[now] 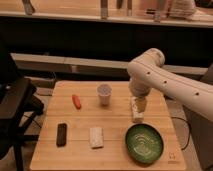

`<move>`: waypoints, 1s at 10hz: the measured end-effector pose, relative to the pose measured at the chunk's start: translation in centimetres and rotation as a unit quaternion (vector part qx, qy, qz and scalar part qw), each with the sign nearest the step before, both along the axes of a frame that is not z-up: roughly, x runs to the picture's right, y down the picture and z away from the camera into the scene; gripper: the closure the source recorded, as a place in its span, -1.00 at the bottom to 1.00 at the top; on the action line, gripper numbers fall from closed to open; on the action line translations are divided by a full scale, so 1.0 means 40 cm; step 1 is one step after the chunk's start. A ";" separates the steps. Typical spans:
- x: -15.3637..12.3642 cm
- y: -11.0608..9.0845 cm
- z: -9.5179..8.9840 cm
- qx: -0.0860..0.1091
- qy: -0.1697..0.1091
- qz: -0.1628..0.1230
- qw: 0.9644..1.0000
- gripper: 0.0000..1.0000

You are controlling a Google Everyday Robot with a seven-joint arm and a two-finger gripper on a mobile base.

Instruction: Place the pepper in the ceramic cup

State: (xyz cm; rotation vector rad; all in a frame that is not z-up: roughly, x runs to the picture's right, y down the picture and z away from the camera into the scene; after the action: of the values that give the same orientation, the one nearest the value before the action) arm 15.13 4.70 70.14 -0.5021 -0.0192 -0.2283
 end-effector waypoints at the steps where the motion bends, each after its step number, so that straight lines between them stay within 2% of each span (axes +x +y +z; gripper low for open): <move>1: -0.019 -0.009 0.001 0.003 -0.008 -0.007 1.000 -0.60; 4: -0.063 -0.031 0.011 0.006 -0.028 -0.026 0.999 -0.60; 10: -0.222 -0.079 0.032 0.003 -0.074 -0.068 0.995 -0.60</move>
State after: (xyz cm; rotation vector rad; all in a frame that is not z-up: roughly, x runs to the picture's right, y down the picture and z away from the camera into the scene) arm 6.26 1.56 71.41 -0.4806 -0.1286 -0.3993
